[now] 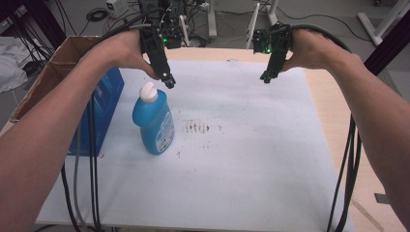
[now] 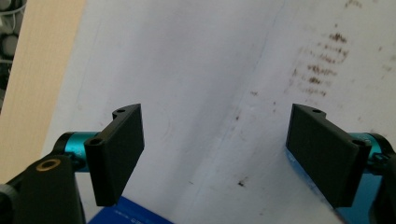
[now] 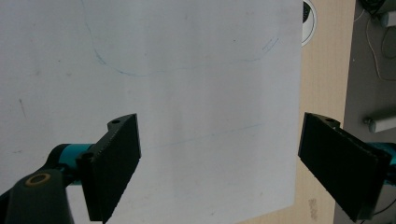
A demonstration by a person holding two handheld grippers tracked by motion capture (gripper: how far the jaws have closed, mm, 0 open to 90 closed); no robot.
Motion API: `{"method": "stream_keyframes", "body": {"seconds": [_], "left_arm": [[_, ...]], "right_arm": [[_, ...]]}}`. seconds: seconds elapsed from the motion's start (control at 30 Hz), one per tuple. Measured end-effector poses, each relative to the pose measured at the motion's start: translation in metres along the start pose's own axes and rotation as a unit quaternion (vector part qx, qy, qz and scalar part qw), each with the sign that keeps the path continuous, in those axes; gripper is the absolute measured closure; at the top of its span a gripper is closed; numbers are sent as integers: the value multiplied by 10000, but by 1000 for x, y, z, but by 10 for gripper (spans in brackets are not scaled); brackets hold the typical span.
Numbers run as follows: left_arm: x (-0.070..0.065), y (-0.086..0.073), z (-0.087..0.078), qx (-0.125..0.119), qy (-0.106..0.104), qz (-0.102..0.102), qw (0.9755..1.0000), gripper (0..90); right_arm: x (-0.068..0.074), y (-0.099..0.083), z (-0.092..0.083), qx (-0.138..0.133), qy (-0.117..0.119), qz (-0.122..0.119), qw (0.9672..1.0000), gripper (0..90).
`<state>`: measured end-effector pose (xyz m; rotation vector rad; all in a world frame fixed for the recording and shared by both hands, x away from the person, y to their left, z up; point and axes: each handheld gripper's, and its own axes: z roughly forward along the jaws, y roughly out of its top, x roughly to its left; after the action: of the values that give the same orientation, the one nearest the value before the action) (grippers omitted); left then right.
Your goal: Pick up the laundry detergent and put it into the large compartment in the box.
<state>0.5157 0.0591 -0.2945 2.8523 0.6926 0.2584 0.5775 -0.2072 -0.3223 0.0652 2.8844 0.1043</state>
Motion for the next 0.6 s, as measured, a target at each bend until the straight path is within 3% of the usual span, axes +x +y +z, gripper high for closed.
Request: {"method": "stream_keyframes", "body": {"seconds": [0.1,0.13,0.17,0.2,0.23,0.27,0.3,0.37,0.53,0.6], "left_arm": [[-6,4,-11,-60,-141,-650,9978,194],[-6,4,-11,-60,-141,-650,9978,194],[-10,5,-17,-32,-219,-1005,9947,194],[-11,5,-19,-36,-228,-1120,9934,194],[-13,6,-22,-42,-254,-1341,9906,194],[-13,6,-22,-42,-254,-1341,9906,194],[-17,6,-26,-54,-294,-1611,9865,194],[-21,5,-31,-50,-412,-1920,9805,194],[-29,0,-40,53,-349,-2335,9717,194],[-32,-2,-43,64,-391,-2537,9665,194]], "right_arm": [[2,0,-2,19,5,-4,10000,122],[2,0,-2,23,9,-1,10000,122],[2,0,-3,18,-3,-15,10000,122],[2,0,-3,2,-4,3,10000,122],[2,0,-3,-14,-12,8,10000,122],[2,0,-3,-14,-12,8,10000,122],[2,0,-3,-58,13,18,10000,122],[3,1,-3,-59,15,12,10000,122],[5,4,-5,-101,2,-26,9999,122],[6,5,-5,-116,-14,-32,9999,122]]}}
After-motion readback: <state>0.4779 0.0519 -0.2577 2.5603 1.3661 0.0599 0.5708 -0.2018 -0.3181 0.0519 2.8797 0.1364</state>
